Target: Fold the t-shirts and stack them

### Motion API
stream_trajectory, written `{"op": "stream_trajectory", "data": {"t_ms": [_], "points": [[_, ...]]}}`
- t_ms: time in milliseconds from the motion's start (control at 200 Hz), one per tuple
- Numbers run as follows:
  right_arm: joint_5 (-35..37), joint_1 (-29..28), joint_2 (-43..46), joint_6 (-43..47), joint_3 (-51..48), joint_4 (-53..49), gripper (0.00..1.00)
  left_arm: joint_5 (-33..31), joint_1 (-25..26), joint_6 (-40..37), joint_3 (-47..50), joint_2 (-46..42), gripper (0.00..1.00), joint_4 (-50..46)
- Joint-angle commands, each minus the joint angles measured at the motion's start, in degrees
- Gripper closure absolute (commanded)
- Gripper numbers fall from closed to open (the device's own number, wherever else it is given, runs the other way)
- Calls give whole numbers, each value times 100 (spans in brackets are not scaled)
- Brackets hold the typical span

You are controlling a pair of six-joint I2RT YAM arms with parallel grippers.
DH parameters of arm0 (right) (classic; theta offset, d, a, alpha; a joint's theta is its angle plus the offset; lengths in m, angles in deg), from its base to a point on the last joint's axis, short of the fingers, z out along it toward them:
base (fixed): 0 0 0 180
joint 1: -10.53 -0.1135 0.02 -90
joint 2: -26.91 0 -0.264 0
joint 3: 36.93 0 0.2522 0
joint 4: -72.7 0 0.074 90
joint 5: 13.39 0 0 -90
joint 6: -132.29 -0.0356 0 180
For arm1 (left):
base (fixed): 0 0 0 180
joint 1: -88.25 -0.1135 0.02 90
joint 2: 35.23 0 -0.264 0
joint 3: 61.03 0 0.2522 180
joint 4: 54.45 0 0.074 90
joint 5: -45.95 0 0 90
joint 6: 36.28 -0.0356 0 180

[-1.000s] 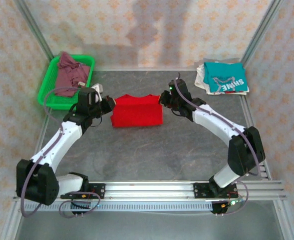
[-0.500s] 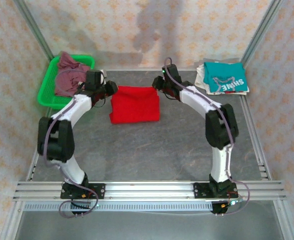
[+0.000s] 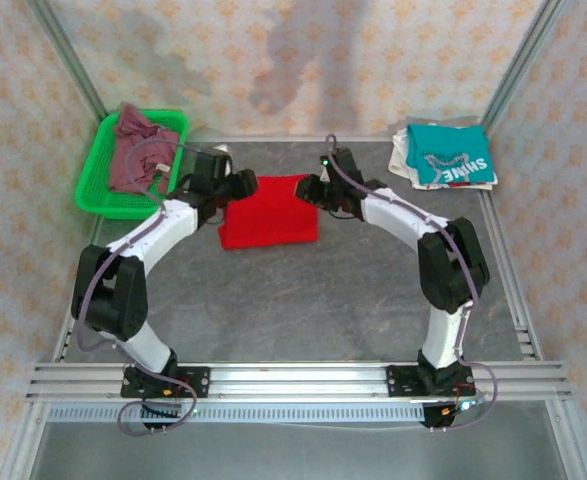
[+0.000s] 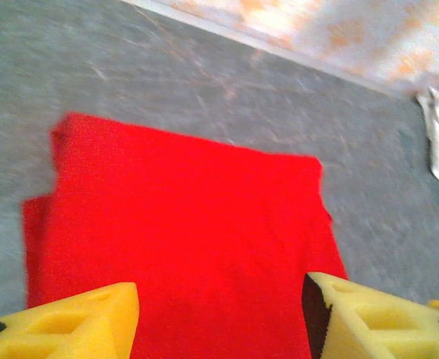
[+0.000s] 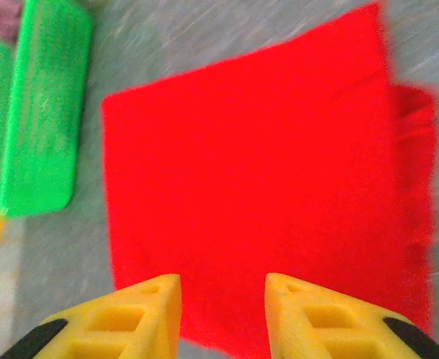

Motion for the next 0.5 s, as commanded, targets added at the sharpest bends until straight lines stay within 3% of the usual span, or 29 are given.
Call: {"op": "stream_trajectory", "data": {"t_ms": [0,225,495], "points": [[-467,-92,-206,-451,-710,1226,68,-150,-37,10,685,265,43,535],[-240,-81,-726,-442,-1303,1668,71,-178,-83,176,1353,672,47,937],[-66,-50,-193,-185,-1469,1196,70,-293,-206,178,1337,227,47,624]]}}
